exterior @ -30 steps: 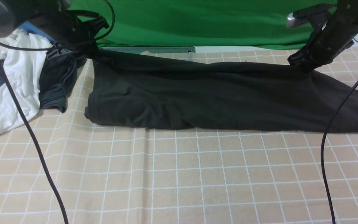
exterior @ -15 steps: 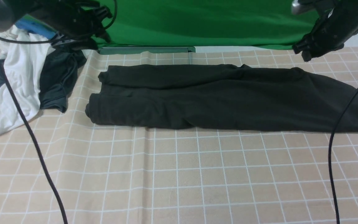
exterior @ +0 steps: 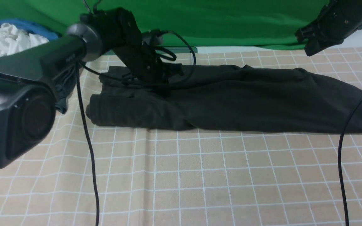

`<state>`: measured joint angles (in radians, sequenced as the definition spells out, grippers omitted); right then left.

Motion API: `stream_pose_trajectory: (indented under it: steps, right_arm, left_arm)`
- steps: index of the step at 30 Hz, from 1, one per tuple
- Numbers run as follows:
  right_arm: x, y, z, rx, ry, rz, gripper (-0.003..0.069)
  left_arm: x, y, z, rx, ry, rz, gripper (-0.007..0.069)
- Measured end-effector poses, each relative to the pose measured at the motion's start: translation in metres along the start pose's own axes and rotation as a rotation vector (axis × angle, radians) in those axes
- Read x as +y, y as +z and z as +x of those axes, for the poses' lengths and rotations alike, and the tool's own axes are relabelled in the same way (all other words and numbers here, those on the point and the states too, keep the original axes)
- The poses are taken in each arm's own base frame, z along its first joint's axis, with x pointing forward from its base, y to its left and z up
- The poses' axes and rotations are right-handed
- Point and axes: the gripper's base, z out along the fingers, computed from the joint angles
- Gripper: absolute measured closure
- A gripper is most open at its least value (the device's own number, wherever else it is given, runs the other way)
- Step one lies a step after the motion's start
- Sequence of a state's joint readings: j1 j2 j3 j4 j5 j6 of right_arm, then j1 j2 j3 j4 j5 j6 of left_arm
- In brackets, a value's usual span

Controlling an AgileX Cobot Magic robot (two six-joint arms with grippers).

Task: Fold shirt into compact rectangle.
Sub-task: 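Fold the black garment in half by bringing its near edge over to the far edge, then pull the folded dark garment lengthwise by its ends to straighten it flat on the table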

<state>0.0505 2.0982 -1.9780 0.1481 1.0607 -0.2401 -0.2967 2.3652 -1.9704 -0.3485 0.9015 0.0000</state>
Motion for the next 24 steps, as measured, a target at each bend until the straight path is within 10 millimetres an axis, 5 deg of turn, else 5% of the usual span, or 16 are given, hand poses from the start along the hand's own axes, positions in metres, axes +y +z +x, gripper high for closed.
stream_pose_trajectory:
  steps: [9,14,22,24]
  right_arm:
    - [0.032,0.003,-0.004,-0.002,-0.074,-0.036,0.0620]
    - [0.038,0.004,-0.001,0.030,-0.108,-0.051,0.0620]
    - [0.030,-0.005,0.012,0.143,-0.110,-0.042,0.0620]
    - [0.023,-0.018,0.016,0.139,-0.087,-0.026,0.0620]
  left_arm:
    - [0.018,0.019,-0.027,-0.307,0.022,-0.045,0.0606]
    - [0.042,0.007,-0.040,-0.414,-0.074,-0.051,0.0606]
    - [0.066,-0.090,-0.043,-0.344,-0.036,-0.072,0.0606]
    - [0.068,-0.128,-0.038,-0.305,-0.012,-0.080,0.0606]
